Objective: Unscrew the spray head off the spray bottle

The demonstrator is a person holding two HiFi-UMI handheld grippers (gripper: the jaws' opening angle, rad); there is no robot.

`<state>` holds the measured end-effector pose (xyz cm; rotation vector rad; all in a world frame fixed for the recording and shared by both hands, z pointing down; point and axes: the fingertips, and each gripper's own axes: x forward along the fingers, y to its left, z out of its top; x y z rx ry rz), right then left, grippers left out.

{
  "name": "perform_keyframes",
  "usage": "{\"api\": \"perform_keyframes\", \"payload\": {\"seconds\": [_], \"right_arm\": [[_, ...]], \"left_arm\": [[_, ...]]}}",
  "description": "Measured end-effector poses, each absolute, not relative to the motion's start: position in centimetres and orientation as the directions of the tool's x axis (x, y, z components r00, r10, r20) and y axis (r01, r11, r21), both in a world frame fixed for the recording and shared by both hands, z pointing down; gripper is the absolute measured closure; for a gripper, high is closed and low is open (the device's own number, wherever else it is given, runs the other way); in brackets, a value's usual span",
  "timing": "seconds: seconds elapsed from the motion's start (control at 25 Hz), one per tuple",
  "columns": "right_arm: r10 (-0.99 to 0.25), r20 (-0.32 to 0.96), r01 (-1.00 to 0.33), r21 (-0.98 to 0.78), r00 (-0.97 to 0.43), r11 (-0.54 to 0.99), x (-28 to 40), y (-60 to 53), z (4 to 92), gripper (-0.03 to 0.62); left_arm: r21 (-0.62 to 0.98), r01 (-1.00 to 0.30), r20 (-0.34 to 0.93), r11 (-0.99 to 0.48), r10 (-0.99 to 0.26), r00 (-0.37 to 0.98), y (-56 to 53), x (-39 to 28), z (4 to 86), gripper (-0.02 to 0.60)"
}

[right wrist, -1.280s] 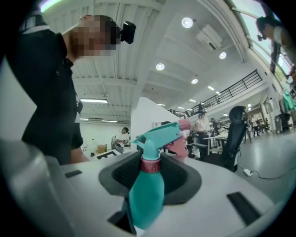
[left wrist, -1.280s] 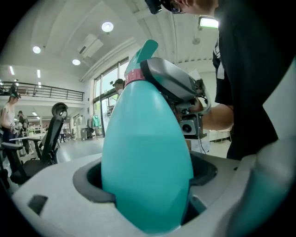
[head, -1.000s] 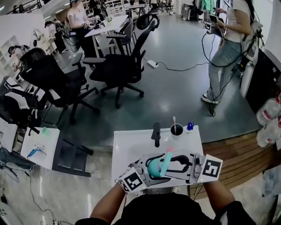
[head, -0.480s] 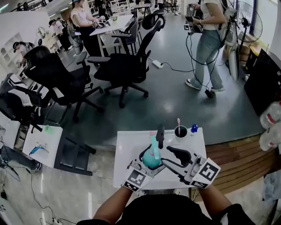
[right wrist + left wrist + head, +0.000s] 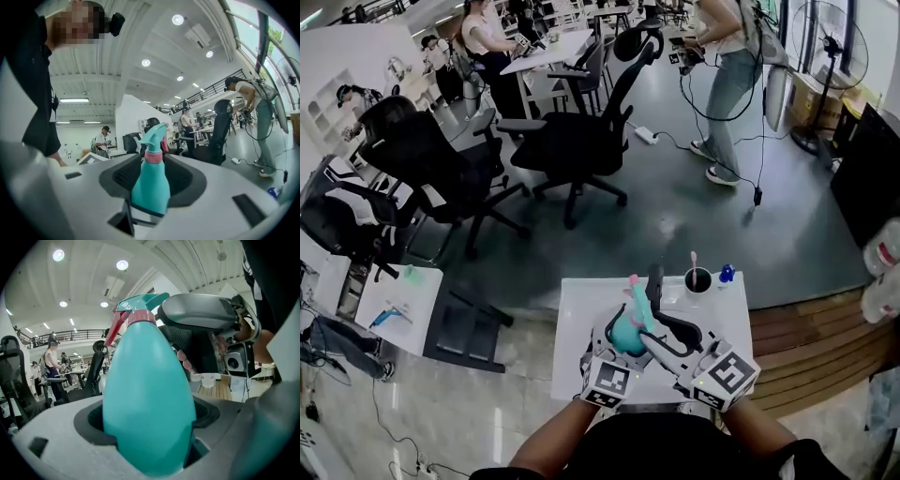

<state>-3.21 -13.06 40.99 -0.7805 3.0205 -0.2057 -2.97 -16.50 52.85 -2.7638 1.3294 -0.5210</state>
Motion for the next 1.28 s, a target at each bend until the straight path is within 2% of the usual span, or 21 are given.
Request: {"api": "perform_keyframes", "payload": {"seconds": [0.44, 0.88, 1.04, 1.28], "right_arm": [[-0.519, -0.007, -0.503, -0.236, -0.854, 0.831, -3.3, -13.4, 40.3, 0.433], [-0.424, -0.089, -0.392, -0.252, -0.901, 0.885, -1.8, -12.4, 39.1, 0.454], [-0.313, -0.128, -0.288, -0.182, -0.941, 0.940, -1.4, -11.1, 38.5, 0.455], [-0.018, -0.146, -0.009, -0.068, -0.989, 0.998, -0.5, -7.2, 37.2, 0.457]], "left_arm": [[-0.259, -0.751, 0.277, -0.607, -0.792, 0.544, -15.7, -1.7, 52.1, 0.129], [-0.240, -0.650, 0.233, -0.722, -0.692, 0.683, -13.4, -0.8, 50.5, 0.129], [-0.193, -0.537, 0.221, -0.821, -0.569, 0.792, -11.8, 0.5, 49.5, 0.130], [-0.123, -0.309, 0.160, -0.943, -0.327, 0.932, -7.9, 3.1, 47.5, 0.129]]}}
